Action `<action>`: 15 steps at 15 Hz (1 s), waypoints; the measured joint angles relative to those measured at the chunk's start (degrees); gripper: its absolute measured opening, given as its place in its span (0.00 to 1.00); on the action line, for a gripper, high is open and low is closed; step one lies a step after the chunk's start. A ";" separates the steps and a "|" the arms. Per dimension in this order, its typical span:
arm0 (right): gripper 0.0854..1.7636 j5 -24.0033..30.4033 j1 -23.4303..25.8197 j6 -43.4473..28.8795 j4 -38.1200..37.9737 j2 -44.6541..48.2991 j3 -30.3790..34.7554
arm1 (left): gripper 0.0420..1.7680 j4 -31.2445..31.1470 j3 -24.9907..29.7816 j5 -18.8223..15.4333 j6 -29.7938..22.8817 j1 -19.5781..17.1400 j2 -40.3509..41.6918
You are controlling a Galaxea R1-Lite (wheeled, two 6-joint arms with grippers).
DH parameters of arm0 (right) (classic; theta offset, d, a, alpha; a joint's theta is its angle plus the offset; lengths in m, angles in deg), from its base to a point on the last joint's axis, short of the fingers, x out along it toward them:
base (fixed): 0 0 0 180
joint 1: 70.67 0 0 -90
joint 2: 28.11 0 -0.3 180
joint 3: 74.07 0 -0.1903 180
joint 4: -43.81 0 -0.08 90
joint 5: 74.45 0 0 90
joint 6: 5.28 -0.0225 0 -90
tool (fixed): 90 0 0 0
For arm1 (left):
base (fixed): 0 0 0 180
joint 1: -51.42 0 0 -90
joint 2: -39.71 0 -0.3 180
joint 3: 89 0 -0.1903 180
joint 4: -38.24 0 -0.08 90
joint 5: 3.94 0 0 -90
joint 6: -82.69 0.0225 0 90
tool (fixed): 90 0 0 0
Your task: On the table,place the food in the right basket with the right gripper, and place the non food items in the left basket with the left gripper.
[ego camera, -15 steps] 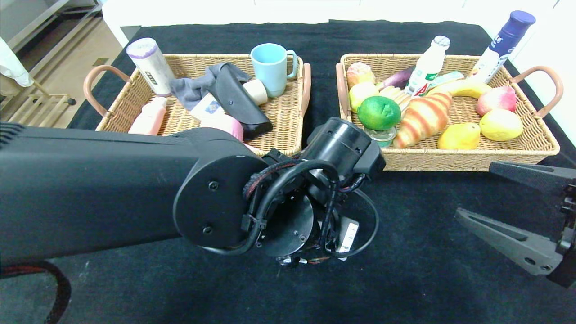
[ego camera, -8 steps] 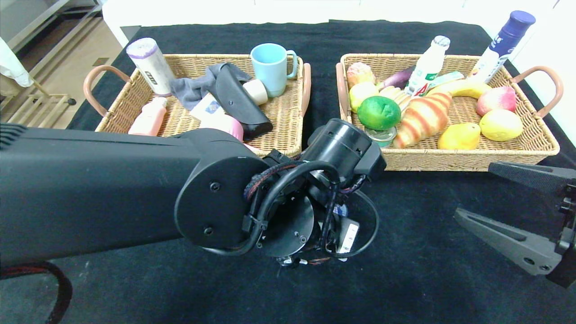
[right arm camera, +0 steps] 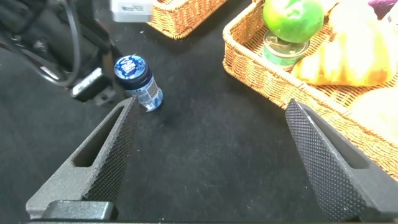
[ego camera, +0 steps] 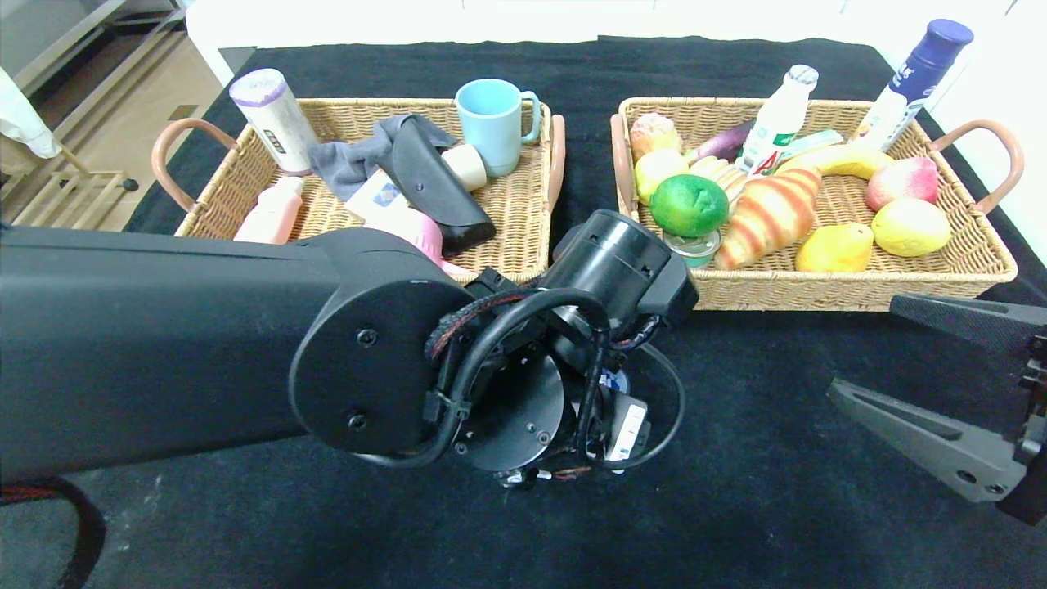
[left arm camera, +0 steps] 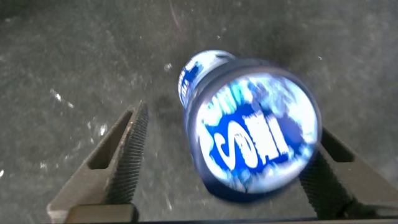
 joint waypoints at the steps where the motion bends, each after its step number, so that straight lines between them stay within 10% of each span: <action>1: 0.97 0.06 -0.06 0.00 0.00 0.22 0.06 | 0.86 0.02 0.35 -0.02 -0.02 0.17 0.77; 15: 0.97 -0.51 -0.22 -0.11 -0.46 1.33 0.20 | 0.95 1.27 14.08 -0.63 0.17 0.85 18.74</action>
